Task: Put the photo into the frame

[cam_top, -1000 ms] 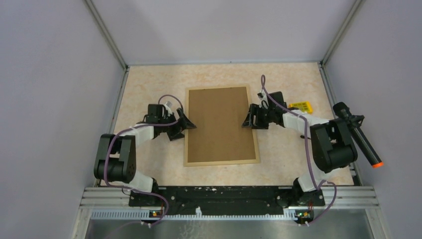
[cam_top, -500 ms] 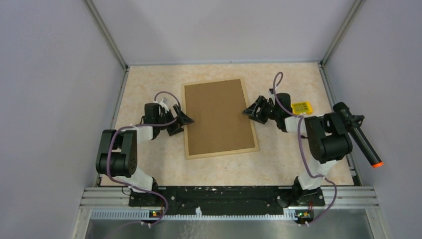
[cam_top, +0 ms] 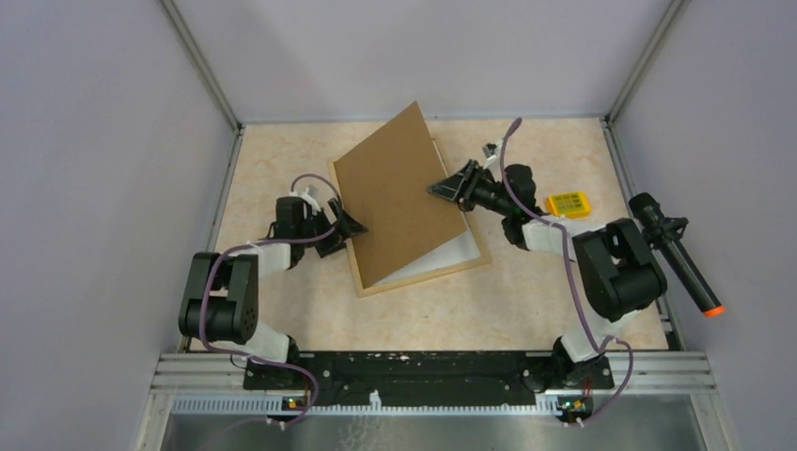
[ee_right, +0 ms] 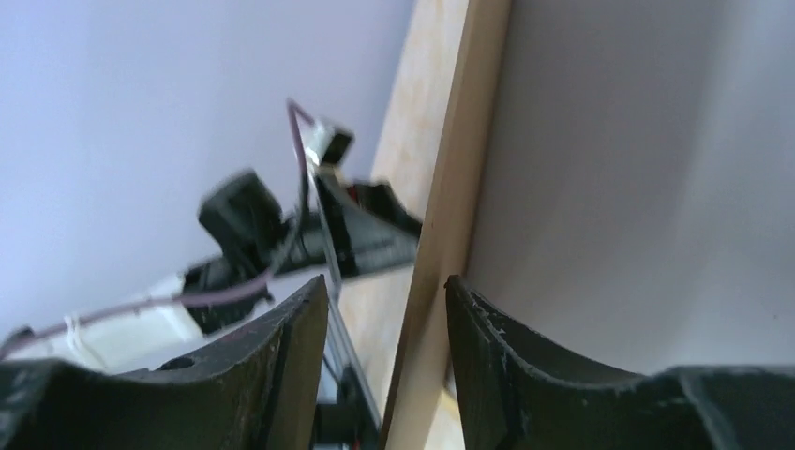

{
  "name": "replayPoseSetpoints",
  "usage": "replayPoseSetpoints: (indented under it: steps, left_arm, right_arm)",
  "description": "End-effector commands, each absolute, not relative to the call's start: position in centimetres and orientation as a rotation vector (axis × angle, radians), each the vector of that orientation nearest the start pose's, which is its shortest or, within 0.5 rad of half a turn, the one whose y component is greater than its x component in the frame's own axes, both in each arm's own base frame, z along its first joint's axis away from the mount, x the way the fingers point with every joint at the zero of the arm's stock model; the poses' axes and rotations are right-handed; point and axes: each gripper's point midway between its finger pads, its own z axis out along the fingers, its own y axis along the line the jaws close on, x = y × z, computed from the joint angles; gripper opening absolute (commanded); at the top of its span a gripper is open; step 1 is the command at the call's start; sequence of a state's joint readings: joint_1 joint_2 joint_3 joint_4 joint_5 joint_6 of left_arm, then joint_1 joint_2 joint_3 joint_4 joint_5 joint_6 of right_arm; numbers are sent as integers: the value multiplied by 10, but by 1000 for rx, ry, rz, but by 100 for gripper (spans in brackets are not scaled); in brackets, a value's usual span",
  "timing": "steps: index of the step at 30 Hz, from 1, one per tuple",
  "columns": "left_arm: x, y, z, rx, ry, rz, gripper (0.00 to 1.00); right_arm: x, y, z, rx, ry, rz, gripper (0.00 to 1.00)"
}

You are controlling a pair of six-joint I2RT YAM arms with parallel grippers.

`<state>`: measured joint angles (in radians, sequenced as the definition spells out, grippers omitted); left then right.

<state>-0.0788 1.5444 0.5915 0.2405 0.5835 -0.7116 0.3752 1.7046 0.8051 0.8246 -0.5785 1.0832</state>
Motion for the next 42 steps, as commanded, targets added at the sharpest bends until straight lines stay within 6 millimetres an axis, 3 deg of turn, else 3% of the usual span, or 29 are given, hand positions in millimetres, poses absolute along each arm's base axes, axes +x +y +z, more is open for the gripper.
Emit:
replayPoseSetpoints:
  steps: [1, 4, 9, 11, 16, 20, 25, 31, 38, 42]
  left_arm:
    - [273, -178, 36, -417, 2541, -1224, 97]
    - [272, -178, 36, -415, 2546, -1224, 97]
    - [271, -176, 36, -418, 2550, -1213, 98]
    - [270, -174, 35, -417, 2556, -1191, 98]
    - [270, -168, 38, -366, 2545, -1138, 99]
    - [269, -161, 40, -335, 2552, -1079, 99]
    - [270, -153, 41, -321, 2565, -1003, 99]
    - [279, -147, 51, -279, 2549, -945, 99]
    - [301, -150, 60, -245, 2528, -947, 99]
    - [311, -150, 56, -234, 2544, -938, 99]
  right_arm:
    - [265, 310, 80, -14, 2498, 1492, 50]
    - [263, 300, 59, -38, 2572, 1359, 50]
    - [278, 269, 33, -114, 2669, 982, 52]
    - [282, 259, 35, -150, 2667, 919, 58]
    - [284, 248, 63, -195, 2591, 985, 87]
    - [282, 237, 73, -233, 2617, 908, 93]
    - [283, 212, 79, -225, 2645, 763, 95]
    - [286, 197, 88, -191, 2627, 718, 95]
    - [317, 181, 91, -77, 2570, 722, 90]
    - [335, 192, 90, -83, 2527, 772, 79]
